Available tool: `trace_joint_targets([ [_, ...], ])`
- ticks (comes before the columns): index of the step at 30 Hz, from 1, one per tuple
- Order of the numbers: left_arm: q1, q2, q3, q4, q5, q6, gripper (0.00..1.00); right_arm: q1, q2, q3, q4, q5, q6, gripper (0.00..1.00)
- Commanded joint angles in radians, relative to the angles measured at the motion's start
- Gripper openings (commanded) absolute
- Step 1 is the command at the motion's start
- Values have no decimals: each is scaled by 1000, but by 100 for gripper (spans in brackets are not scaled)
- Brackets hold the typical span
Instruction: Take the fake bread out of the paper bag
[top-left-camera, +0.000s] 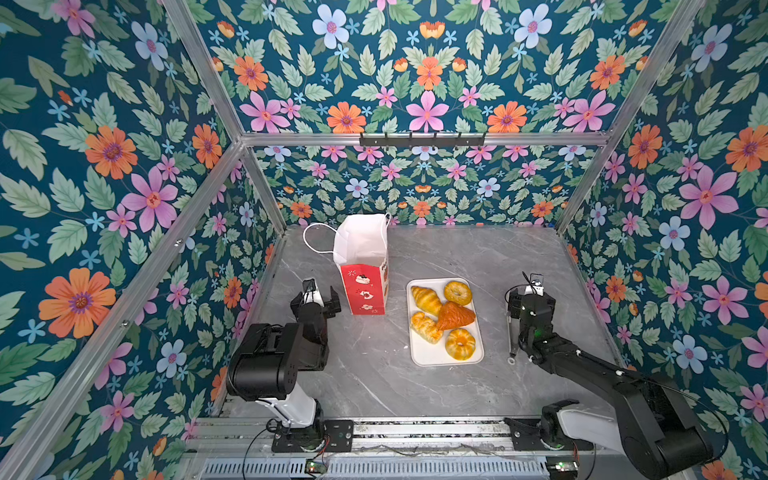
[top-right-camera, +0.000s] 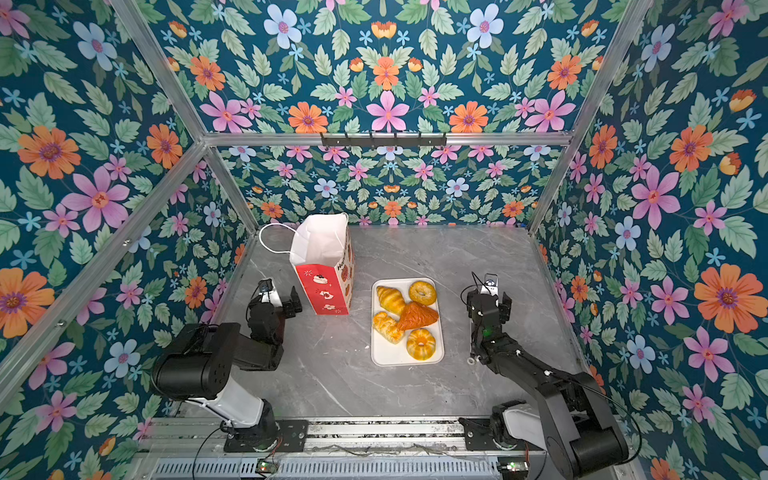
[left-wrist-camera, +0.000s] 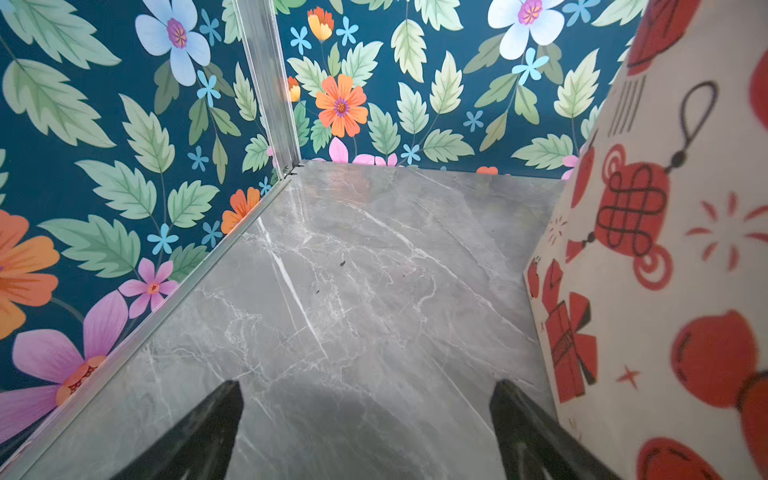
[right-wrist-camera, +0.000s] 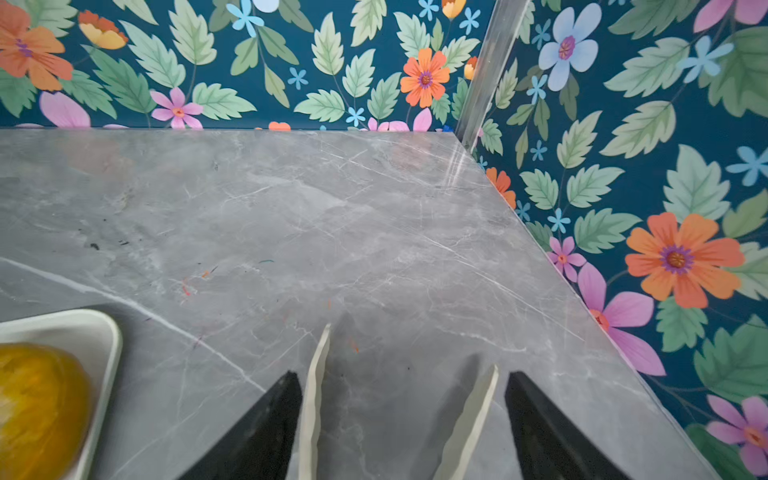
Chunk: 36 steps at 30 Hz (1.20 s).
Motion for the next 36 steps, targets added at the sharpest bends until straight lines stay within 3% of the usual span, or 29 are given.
trace_joint_targets([
  [1,2,-3,1,30,-23,17,96,-32,25,-4,90,-83,-26,78],
  [5,2,1,0,43,-25,18,100,-36,141,-33,297,-89,-89,77],
  [13,2,1,0,41,-23,18,100,-87,186,-33,299,-145,-37,74],
  [20,2,0,0,42,-24,18,100,-148,155,-138,435,-221,22,84],
  [22,2,0,0,42,-24,18,100,-152,244,-155,543,-274,-6,85],
  [23,2,1,0,42,-24,17,100,-143,296,-149,652,-240,-41,86],
  [26,2,0,-2,44,-23,18,100,-171,216,-115,431,-281,27,92],
  [27,1,-1,-2,43,-24,18,100,-176,258,-114,526,-263,13,98],
  [30,2,0,-2,44,-23,18,100,-175,223,-92,398,-267,33,99],
  [32,2,0,-2,43,-22,18,100,-174,246,-98,482,-263,20,99],
  [34,2,1,-2,44,-23,18,100,-176,222,-87,392,-268,35,99],
  [36,1,1,-2,43,-22,17,100,-176,240,-92,436,-263,26,99],
])
